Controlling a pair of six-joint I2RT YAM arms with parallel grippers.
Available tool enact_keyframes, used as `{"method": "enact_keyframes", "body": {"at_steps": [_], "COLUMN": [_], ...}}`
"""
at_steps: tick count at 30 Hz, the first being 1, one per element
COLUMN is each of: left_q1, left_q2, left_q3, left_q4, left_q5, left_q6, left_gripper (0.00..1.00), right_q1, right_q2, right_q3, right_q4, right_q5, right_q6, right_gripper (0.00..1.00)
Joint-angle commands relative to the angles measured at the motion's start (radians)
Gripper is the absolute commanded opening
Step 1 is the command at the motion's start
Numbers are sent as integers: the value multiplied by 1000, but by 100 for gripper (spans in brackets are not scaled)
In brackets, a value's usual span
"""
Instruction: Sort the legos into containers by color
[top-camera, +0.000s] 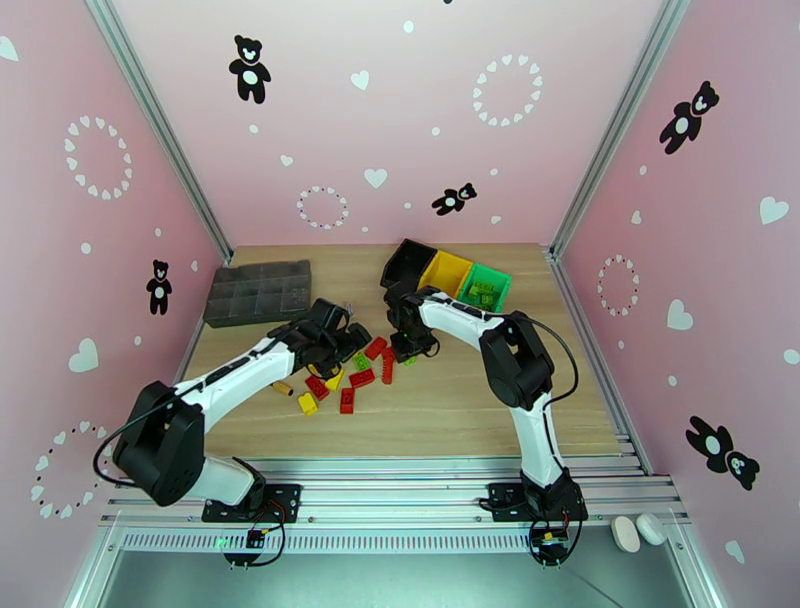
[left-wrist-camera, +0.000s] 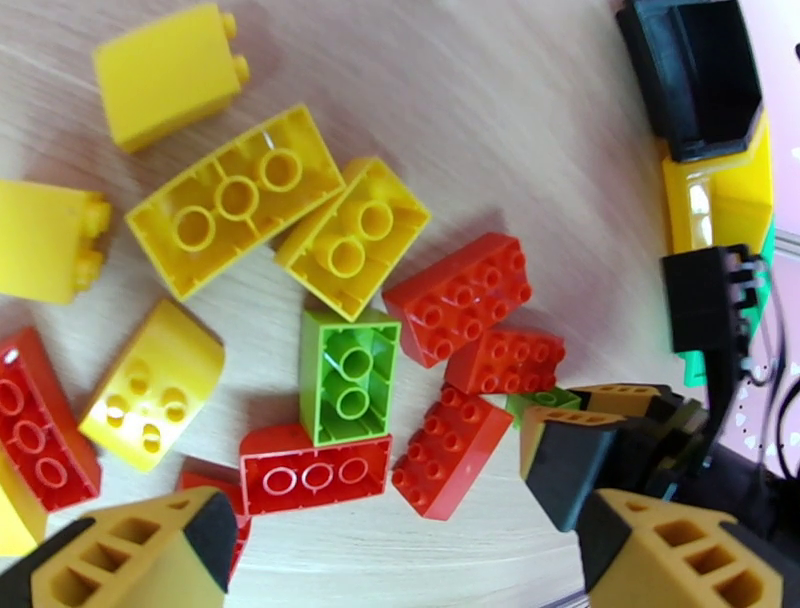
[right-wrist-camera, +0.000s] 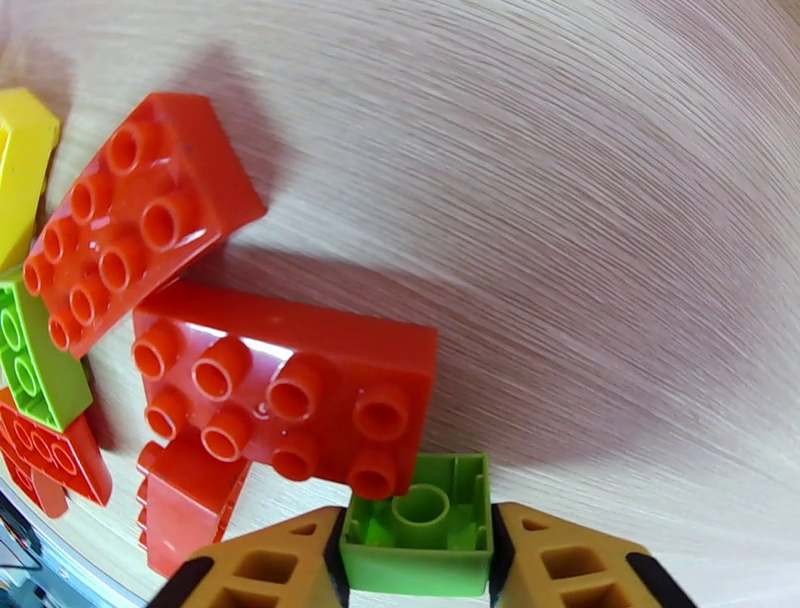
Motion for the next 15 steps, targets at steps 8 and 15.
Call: {"method": "enact_keyframes", "body": {"at_steps": [8, 15], "left_q1": [-18, -73], "left_q2": [217, 426], "left_q3": [184, 414], "left_q4": [120, 155], "left_q5": [204, 344], "left_q6": [29, 19], "left_gripper": [94, 94], "right_q1": [-87, -217], "right_q2": [-124, -218], "right_q3": [-29, -74], "right_q4": [-35, -50], "right_q5": [41, 114], "right_q6": [56, 68], "right_gripper": [36, 36]}}
